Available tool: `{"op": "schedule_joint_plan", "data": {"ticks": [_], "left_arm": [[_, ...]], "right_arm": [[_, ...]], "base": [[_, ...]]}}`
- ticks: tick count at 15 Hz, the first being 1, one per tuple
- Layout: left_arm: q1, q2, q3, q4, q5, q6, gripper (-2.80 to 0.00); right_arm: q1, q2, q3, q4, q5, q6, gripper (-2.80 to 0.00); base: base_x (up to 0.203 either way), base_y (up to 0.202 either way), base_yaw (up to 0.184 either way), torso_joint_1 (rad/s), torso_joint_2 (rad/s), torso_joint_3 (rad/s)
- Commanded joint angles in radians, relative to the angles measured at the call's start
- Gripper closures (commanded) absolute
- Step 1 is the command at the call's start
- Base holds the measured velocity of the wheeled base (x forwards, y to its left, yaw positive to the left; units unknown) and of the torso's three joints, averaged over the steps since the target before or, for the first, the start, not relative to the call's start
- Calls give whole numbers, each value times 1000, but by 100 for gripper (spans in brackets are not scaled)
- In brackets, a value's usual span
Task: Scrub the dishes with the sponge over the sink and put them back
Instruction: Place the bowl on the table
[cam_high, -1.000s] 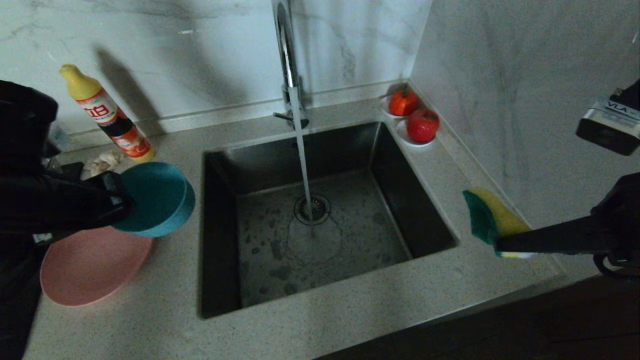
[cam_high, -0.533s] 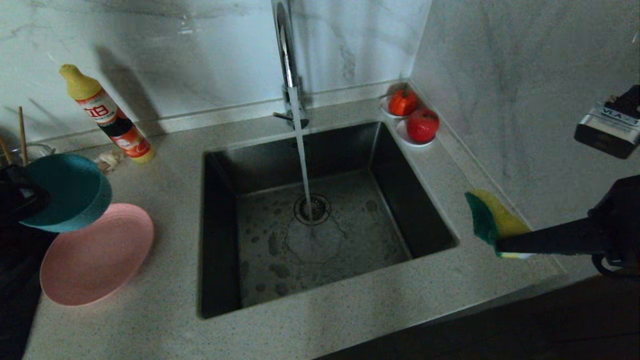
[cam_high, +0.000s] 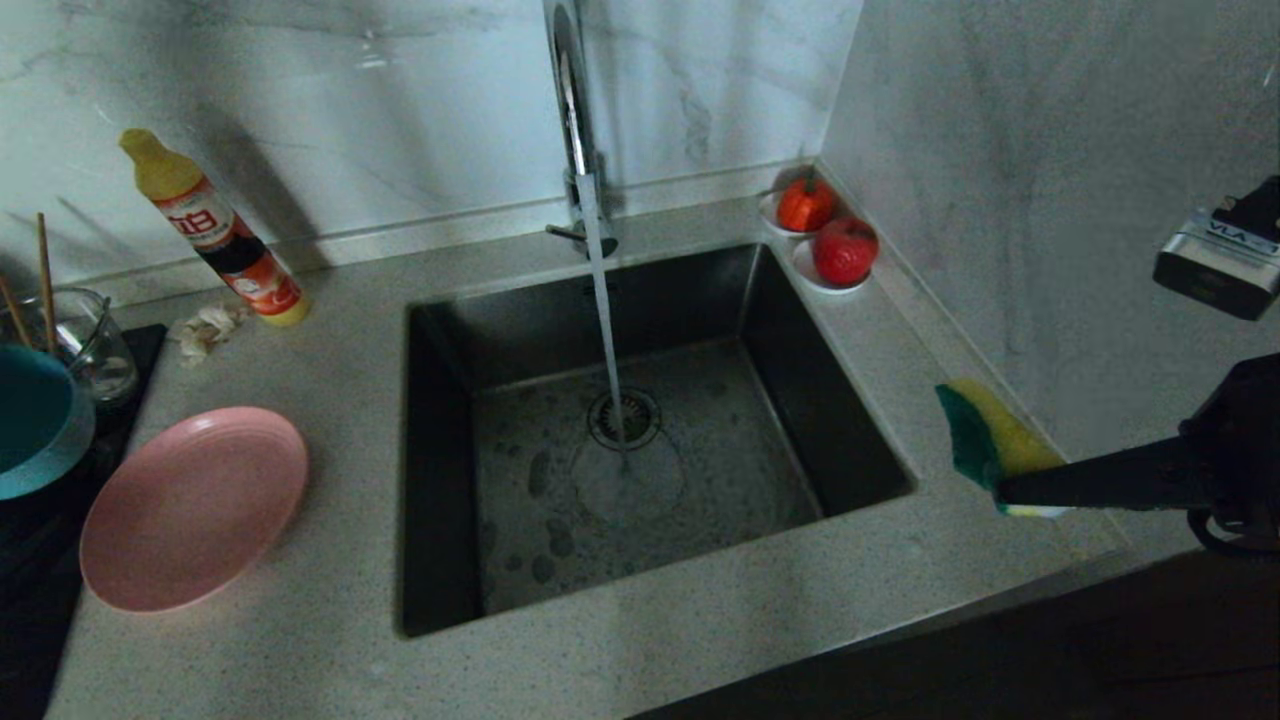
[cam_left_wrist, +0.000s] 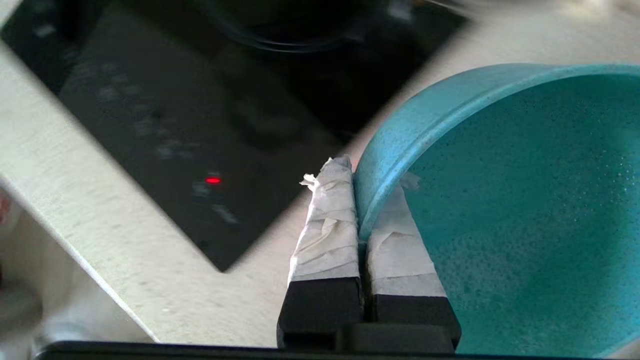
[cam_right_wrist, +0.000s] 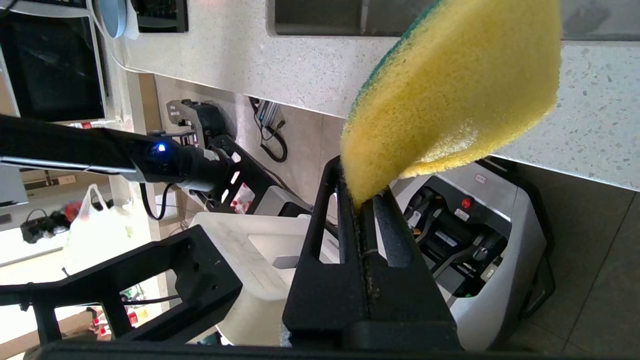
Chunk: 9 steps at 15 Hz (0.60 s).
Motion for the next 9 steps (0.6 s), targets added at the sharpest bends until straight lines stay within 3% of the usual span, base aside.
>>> {"op": "schedule_joint_plan", "data": {"ticks": [1,5,9], "left_arm": [[103,49,-1,2,-35,-7,0],[232,124,-2,2,-73,-8,0],[283,190,7,2,-111,-21,0]], "right_arm": [[1,8,2,2,4,1,0],[1,3,2,2,4,1,0],[1,-2,0,2,4,1,0]], "base": [[0,0,0,0,0,0],[0,0,0,0,0,0],[0,0,0,0,0,0]]}}
